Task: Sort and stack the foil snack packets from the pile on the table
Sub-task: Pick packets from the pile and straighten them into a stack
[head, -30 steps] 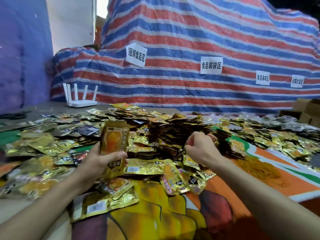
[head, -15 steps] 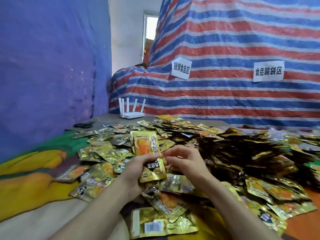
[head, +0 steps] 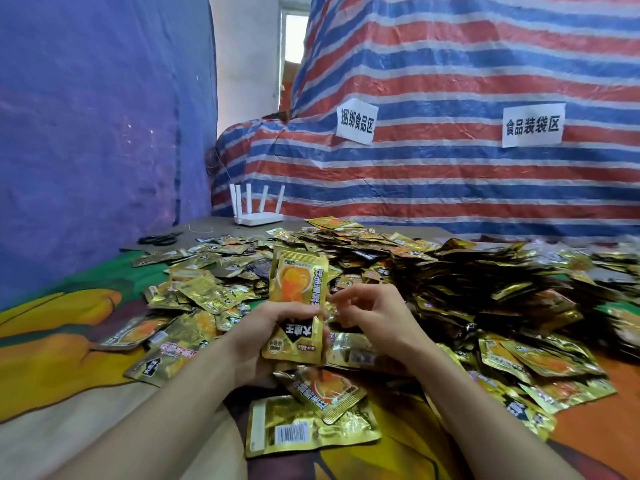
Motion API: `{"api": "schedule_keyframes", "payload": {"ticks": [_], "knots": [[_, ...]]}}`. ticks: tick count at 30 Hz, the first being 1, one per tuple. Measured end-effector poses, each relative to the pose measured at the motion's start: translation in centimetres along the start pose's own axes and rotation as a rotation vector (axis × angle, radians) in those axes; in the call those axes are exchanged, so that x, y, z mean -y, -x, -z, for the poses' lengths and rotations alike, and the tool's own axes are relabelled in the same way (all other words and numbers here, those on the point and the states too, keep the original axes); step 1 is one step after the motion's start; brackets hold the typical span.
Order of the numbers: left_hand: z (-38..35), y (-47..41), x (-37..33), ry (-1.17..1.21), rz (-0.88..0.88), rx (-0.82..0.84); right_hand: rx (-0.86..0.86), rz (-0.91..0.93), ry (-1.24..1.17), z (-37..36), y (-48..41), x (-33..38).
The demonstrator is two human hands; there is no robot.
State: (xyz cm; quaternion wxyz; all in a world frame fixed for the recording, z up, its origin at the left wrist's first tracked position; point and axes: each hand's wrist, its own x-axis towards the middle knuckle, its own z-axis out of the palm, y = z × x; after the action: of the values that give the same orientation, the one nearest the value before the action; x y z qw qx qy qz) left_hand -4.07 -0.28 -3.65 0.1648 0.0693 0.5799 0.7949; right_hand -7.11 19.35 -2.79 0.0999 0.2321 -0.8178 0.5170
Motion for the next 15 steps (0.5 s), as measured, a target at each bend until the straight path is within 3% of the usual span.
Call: {"api": "schedule_keyframes", "payload": {"ticks": [3,7,15], "knots": [[0.36,-0.22,-0.21,0.056,-0.068,0.024,0.006,-0.021,-0.062,0.41,0.21,0.1],[0.41,-0.4,-0.07,0.006,-0.089,-0.045,-0.02,-0.028,-0.331,0.32,0.35,0.44],[0.18,-0.19,0.02,-0.044,-0.049,-0.013,-0.061,-0.048,-0.255,0.17,0.13,0.0]]}}
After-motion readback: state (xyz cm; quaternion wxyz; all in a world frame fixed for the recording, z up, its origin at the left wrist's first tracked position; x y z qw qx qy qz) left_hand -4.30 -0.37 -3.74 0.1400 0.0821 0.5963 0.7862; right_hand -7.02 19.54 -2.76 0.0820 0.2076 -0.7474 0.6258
